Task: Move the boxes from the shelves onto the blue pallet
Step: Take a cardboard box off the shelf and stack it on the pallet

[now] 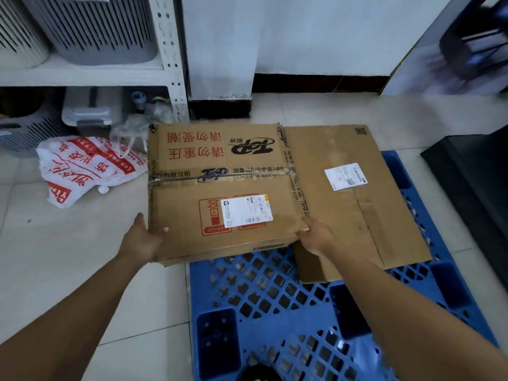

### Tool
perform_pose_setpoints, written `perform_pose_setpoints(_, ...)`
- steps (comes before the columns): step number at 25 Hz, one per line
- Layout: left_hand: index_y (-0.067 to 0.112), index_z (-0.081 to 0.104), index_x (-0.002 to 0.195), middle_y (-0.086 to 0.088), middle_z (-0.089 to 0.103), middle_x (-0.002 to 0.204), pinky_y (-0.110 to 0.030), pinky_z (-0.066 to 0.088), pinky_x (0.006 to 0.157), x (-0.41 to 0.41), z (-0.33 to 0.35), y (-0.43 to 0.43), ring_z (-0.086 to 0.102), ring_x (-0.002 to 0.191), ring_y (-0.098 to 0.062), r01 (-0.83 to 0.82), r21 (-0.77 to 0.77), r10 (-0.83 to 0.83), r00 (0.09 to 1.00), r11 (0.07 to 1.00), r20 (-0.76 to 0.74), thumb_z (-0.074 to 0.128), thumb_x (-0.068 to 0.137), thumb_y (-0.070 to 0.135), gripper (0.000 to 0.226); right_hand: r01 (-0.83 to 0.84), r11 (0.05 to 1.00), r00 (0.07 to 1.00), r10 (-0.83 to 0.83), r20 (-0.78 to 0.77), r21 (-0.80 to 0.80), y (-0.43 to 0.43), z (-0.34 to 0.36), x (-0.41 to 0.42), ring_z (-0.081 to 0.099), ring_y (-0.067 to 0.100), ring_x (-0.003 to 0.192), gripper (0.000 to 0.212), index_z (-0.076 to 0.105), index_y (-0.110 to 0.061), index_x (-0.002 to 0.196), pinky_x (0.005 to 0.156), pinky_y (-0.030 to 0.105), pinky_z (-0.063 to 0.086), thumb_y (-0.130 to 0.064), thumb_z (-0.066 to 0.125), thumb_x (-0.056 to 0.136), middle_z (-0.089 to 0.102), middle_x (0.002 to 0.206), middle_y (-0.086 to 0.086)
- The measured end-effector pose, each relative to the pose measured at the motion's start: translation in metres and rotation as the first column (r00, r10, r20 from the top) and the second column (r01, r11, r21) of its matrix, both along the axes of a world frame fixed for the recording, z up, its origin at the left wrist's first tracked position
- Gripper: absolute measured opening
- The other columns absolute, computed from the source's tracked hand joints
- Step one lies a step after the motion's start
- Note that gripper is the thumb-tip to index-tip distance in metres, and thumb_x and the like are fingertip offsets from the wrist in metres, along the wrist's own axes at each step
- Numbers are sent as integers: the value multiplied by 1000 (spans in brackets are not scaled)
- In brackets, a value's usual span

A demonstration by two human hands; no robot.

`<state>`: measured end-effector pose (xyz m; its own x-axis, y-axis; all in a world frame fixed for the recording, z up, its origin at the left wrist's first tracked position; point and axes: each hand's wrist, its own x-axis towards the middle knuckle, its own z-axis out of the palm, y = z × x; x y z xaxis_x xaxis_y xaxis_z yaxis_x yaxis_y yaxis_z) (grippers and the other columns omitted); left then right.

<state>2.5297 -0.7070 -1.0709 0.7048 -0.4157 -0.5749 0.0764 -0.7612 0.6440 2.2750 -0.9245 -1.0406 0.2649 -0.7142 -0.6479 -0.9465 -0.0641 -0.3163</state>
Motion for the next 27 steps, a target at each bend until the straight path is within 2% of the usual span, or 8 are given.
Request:
perform_pose_setpoints(3, -2, 37, 138, -17, 49, 135, -36, 42, 90, 9, 101, -18, 47, 123, -36, 179, -44, -173, 977, 983, 126, 54, 92, 7, 50, -125, 990, 992, 123, -35, -65, 11, 84, 7, 40, 29, 134, 49, 32, -11, 146, 107, 34, 35, -22, 43, 100, 43, 146, 12)
perform_pose_setpoints(5, -1, 45, 132, -10, 57, 120, -28, 44, 67, 7, 187, -33, 59, 96, -28, 305, -86, -286, 941, 948, 183, 48, 94, 4, 39, -192, 974, 980, 184, -69, -124, 14, 159, 10, 41, 31, 132, 47, 33, -11, 146, 103, 31, 37, -19, 41, 100, 43, 145, 13)
perform_pose_setpoints(7, 3, 45, 134, -11, 57, 109, -23, 41, 54, 0, 274, -49, 56, 72, -17, 399, -123, -363, 901, 909, 237, 46, 95, 4, 39, -240, 952, 970, 227, -86, -191, 13, 242, 5, 42, 31, 131, 49, 33, -15, 146, 102, 32, 38, -21, 43, 99, 42, 146, 12)
perform_pose_setpoints(12, 6, 58, 119, -13, 62, 104, -23, 41, 71, -75, 500, -99, 59, 91, -28, 653, -245, -484, 719, 717, 499, 54, 92, 14, 29, -333, 837, 942, 278, -186, -433, 23, 479, -60, 39, 28, 135, 51, 37, -15, 145, 109, 34, 31, -30, 47, 98, 38, 151, 8)
perform_pose_setpoints(15, 7, 58, 119, -11, 57, 122, -24, 40, 82, -160, 614, -118, 57, 105, -28, 806, -225, -561, 553, 547, 616, 53, 92, 17, 29, -342, 810, 934, 238, -267, -476, 46, 608, -133, 40, 28, 134, 48, 42, -11, 142, 108, 35, 32, -29, 46, 98, 41, 148, 9)
perform_pose_setpoints(19, 5, 60, 119, -15, 56, 127, -28, 41, 89, -331, 761, -123, 54, 115, -29, 929, -231, -562, 360, 290, 745, 38, 88, -2, 38, -193, 738, 958, 0, -287, -646, 106, 768, -302, 47, 29, 128, 38, 52, -5, 134, 103, 33, 37, -16, 41, 98, 50, 140, 14)
perform_pose_setpoints(23, 4, 64, 113, -12, 60, 114, -29, 43, 89, -555, 858, -97, 56, 107, -24, 982, -189, -463, 168, 0, 871, 40, 88, 0, 35, -79, 672, 917, -241, -319, -736, 195, 862, -505, 42, 29, 132, 40, 45, -5, 139, 107, 36, 34, -18, 36, 102, 43, 146, 11)
perform_pose_setpoints(27, 12, 59, 120, -5, 55, 122, -28, 42, 84, -843, 909, -13, 54, 108, -23, 918, -137, -438, -44, -372, 898, 38, 92, 5, 35, 91, 627, 752, -553, -360, -774, 332, 916, -755, 51, 29, 123, 39, 49, -8, 135, 103, 39, 42, -21, 43, 99, 50, 139, 10)
